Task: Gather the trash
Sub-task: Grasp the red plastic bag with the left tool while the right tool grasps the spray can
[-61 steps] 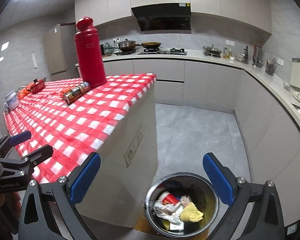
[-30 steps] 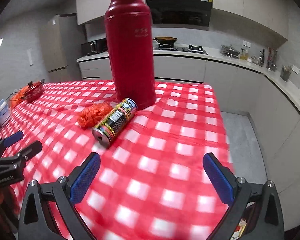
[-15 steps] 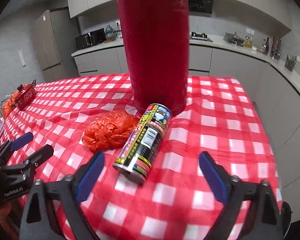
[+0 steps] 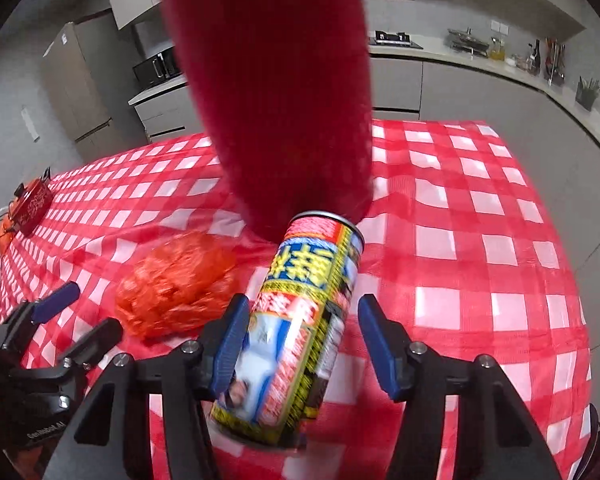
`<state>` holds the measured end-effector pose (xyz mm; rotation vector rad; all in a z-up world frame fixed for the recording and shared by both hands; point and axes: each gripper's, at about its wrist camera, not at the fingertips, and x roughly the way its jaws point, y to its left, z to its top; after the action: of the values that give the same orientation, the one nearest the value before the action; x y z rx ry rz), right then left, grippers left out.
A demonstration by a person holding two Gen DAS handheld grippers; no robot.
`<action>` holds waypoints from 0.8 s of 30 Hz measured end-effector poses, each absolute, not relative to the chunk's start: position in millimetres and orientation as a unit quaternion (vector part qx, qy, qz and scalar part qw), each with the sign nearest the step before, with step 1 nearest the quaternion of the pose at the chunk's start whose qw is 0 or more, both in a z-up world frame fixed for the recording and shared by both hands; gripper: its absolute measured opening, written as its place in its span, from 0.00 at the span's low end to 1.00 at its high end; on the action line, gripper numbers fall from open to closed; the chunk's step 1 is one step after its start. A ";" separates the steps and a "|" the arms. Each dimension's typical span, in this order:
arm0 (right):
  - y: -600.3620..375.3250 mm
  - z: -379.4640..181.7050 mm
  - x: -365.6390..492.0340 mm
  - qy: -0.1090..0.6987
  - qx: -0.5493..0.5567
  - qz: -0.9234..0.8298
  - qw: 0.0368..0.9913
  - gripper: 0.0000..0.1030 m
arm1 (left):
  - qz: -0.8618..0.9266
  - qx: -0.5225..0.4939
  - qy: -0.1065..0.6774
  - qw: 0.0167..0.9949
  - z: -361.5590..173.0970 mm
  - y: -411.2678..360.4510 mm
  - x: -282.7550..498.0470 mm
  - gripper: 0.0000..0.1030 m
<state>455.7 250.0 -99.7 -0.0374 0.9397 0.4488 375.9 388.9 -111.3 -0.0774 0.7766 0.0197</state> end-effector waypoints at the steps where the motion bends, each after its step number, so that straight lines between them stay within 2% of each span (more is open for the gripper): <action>1: 249.4 -100.4 458.7 0.449 -0.020 0.215 0.867 0.57 | 0.007 -0.035 0.383 0.923 -113.0 384.5 380.8 0.84; 11: 231.7 -104.8 492.5 0.458 -0.018 0.214 0.862 0.57 | 0.018 -0.061 0.411 0.909 -122.2 383.9 413.3 0.65; 20: 233.3 -111.9 479.7 0.482 -0.037 0.219 0.847 0.59 | 0.018 -0.058 0.414 0.908 -127.3 369.2 415.9 0.66; 21: 232.2 -112.3 479.4 0.482 -0.034 0.219 0.848 0.58 | 0.018 -0.057 0.415 0.908 -128.0 368.7 416.0 0.63; 22: 231.2 -112.5 479.0 0.482 -0.033 0.219 0.848 0.57 | 0.012 -0.058 0.417 0.907 -128.5 368.1 416.1 0.56; 23: 229.0 -111.9 478.2 0.483 -0.028 0.219 0.847 0.56 | 0.013 -0.056 0.414 0.908 -127.1 367.5 415.5 0.44; 24: 226.7 -111.4 477.0 0.483 -0.023 0.219 0.848 0.55 | 0.015 -0.051 0.410 0.911 -124.7 365.9 413.4 0.41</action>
<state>477.0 226.7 -111.4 -0.0475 1.0180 0.4619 413.4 365.9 -124.7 -0.1057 0.8449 0.0308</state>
